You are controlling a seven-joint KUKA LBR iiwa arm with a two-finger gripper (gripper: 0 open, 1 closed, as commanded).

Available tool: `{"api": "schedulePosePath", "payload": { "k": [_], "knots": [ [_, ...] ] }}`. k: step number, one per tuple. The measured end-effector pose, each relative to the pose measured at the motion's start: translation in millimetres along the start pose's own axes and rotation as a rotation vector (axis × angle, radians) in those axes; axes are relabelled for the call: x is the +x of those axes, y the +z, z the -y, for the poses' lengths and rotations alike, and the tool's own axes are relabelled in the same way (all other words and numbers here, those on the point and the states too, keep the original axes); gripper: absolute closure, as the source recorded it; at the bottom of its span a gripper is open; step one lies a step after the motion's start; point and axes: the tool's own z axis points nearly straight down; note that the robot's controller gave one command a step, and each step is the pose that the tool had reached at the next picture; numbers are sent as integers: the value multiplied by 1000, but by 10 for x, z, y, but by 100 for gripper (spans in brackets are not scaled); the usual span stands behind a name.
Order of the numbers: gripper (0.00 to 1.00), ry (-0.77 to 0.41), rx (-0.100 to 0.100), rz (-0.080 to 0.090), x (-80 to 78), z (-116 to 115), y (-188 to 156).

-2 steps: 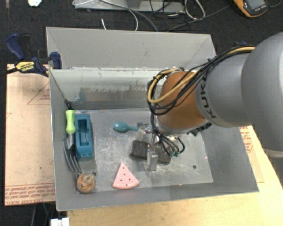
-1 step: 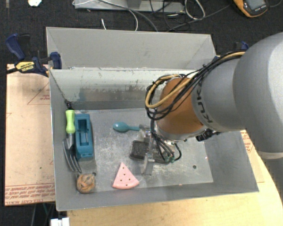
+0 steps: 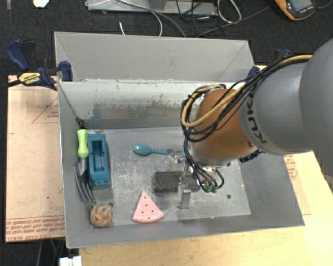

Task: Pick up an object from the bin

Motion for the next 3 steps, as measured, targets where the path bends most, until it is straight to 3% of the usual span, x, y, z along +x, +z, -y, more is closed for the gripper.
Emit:
{"api": "schedulePosePath", "payload": {
  "k": [1,2,3],
  "knots": [
    [100,108,-2,-8,-140,-22,267],
    [100,108,-2,-8,-139,-23,265],
    [100,108,-1,-10,-129,-18,-72]
  ]
}}
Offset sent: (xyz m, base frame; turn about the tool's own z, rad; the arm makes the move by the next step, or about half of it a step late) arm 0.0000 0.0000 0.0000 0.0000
